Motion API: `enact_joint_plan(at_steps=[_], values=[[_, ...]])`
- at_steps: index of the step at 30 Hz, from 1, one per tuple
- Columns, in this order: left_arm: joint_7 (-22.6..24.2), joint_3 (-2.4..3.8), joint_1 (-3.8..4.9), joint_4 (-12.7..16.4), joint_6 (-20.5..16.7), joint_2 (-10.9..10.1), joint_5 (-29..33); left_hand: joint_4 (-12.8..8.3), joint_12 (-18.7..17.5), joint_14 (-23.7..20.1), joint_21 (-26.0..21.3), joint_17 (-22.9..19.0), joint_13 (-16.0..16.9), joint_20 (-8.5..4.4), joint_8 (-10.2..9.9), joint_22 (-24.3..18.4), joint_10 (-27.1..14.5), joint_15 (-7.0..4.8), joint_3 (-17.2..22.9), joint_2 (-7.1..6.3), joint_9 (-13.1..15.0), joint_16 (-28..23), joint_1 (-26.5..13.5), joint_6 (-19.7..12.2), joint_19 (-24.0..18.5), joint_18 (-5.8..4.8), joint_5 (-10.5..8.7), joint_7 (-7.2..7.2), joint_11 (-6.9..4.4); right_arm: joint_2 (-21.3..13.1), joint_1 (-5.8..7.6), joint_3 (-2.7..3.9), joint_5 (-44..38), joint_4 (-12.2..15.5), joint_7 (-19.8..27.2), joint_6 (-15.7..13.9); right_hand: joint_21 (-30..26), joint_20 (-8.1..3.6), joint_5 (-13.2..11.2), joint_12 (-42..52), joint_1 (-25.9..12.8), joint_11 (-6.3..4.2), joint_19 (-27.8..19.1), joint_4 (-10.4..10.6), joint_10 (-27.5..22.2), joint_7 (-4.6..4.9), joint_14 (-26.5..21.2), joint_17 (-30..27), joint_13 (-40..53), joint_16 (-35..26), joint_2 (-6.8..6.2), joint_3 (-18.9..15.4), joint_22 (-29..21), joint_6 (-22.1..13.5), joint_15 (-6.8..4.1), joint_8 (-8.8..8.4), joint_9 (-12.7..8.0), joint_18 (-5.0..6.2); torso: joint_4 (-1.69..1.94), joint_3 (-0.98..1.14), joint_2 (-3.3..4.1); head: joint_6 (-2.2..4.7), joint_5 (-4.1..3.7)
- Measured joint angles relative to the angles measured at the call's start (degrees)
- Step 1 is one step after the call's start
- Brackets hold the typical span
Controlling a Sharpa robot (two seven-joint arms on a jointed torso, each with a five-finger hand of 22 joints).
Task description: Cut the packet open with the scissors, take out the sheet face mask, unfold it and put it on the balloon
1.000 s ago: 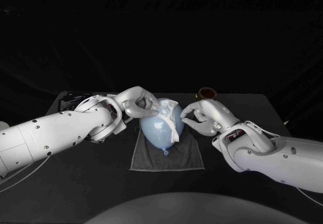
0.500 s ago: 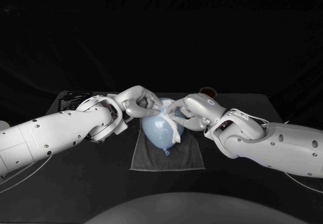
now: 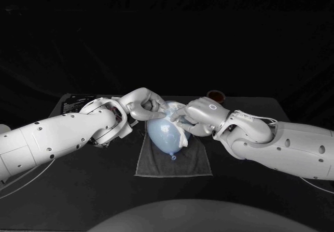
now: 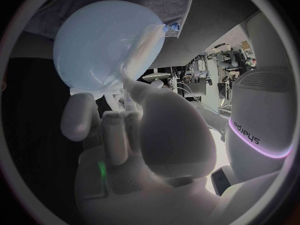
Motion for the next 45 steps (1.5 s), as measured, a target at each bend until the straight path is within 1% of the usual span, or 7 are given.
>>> enact_joint_plan(at_steps=[9,17,20,25,33,36,45], values=[[-0.4,0.01,0.1,-0.29,0.46,0.01,-0.11,0.0,0.22,0.0,0.24,0.0,0.36,0.0,0.0,0.06,0.48,0.0,0.0,0.0,0.0,-0.02,0.0,0.0,0.0,0.0,0.0,0.0,-0.17,-1.08,0.01,0.0,-1.54,0.93,-0.08,-0.54,0.68,0.0,0.0,-0.01,0.0,-0.04,0.0,-0.16,-0.04,-0.06,0.0,0.01,0.03,0.12,0.0,0.16,-0.02,0.33,0.0,0.0,-0.07,0.0,-0.04,0.1,-0.01,0.0,-0.01],[-0.77,0.02,0.14,-0.38,0.81,0.0,-0.23,0.0,0.24,0.0,0.24,0.09,0.68,0.0,0.0,0.06,0.58,0.0,0.0,0.0,-0.01,-0.03,0.0,0.0,0.0,0.0,0.0,0.0,-0.11,-1.67,0.01,0.0,-1.65,1.68,-0.07,-2.11,1.19,-0.23,0.0,-0.02,0.0,-0.04,0.23,-0.32,-0.04,0.02,0.0,0.05,0.04,0.11,0.01,0.32,-0.04,0.43,0.01,0.0,-0.13,0.0,0.01,0.08,0.04,0.0,-0.12],[-0.85,0.03,0.15,-0.39,0.91,0.0,-0.28,0.0,0.5,0.0,0.24,0.09,0.82,0.0,0.0,0.14,0.98,0.0,0.0,0.0,-0.02,-0.04,0.0,-0.01,0.0,-0.01,0.0,-0.01,-0.12,-1.82,0.01,0.07,-1.57,1.56,-0.07,-2.34,1.34,-0.23,0.0,-0.07,-0.23,-0.04,0.23,-0.32,-0.04,0.01,0.0,0.05,0.05,0.09,-0.22,0.32,-0.04,0.43,0.01,-0.23,-0.21,0.0,0.01,0.04,0.04,0.0,-0.13],[-0.96,0.03,0.15,-0.38,1.01,0.01,-0.37,0.0,0.5,0.0,0.24,0.09,0.94,0.0,0.0,0.15,0.98,0.0,0.0,0.0,-0.03,-0.05,0.0,-0.01,0.0,0.0,0.0,-0.01,-0.12,-1.62,0.01,0.09,-1.5,0.98,-0.29,-2.37,1.34,-0.23,0.0,-0.1,-0.24,-0.04,0.23,-0.32,-0.05,0.01,-0.01,0.05,0.04,0.07,-0.22,0.32,-0.02,0.43,0.01,-0.47,-0.35,0.0,0.02,0.0,0.01,0.0,-0.13],[-1.06,0.03,0.16,-0.33,1.13,0.03,-0.44,0.0,0.71,0.0,0.41,0.21,1.21,-0.2,0.0,0.37,1.37,0.0,0.0,0.0,-0.05,-0.16,0.0,-0.01,0.21,0.0,0.0,-0.01,-0.11,-0.73,0.01,0.14,-1.55,0.08,-1.2,-1.92,1.13,-0.23,0.0,-0.18,-0.46,-0.04,0.23,-0.86,-0.05,0.01,-0.01,0.01,0.0,0.08,-0.44,0.55,0.0,0.43,0.01,-0.78,-0.58,0.0,0.06,-0.03,0.01,0.0,-0.24],[-1.09,0.03,0.16,-0.33,1.15,0.04,-0.46,0.0,0.71,0.0,0.45,0.21,1.39,-0.2,0.0,0.37,1.37,0.0,0.0,0.0,-0.06,-0.17,0.0,-0.01,0.21,0.0,0.0,-0.01,-0.11,-0.52,0.01,0.15,-1.63,-0.1,-1.58,-1.47,1.12,-0.23,0.0,-0.07,-0.46,-0.04,0.23,-0.86,-0.05,0.01,-0.01,0.0,0.0,0.13,-0.44,0.55,0.0,0.43,0.01,-0.78,-0.58,0.0,0.06,-0.06,0.01,0.0,-0.24],[-1.15,0.03,0.16,-0.35,1.22,0.1,-0.52,0.0,0.71,0.0,0.45,0.33,1.42,0.01,0.0,0.48,1.37,0.0,0.0,0.0,-0.07,0.02,0.0,-0.01,0.42,0.0,0.0,-0.01,-0.11,-0.15,0.03,0.17,-1.93,-0.38,-2.44,0.16,1.12,-0.22,0.0,0.0,-0.48,-0.04,0.22,-0.87,-0.05,0.01,-0.01,0.01,0.02,0.12,-0.45,0.56,-0.02,0.43,0.02,-1.0,-0.61,0.0,0.04,-0.04,0.01,0.0,-0.21]])
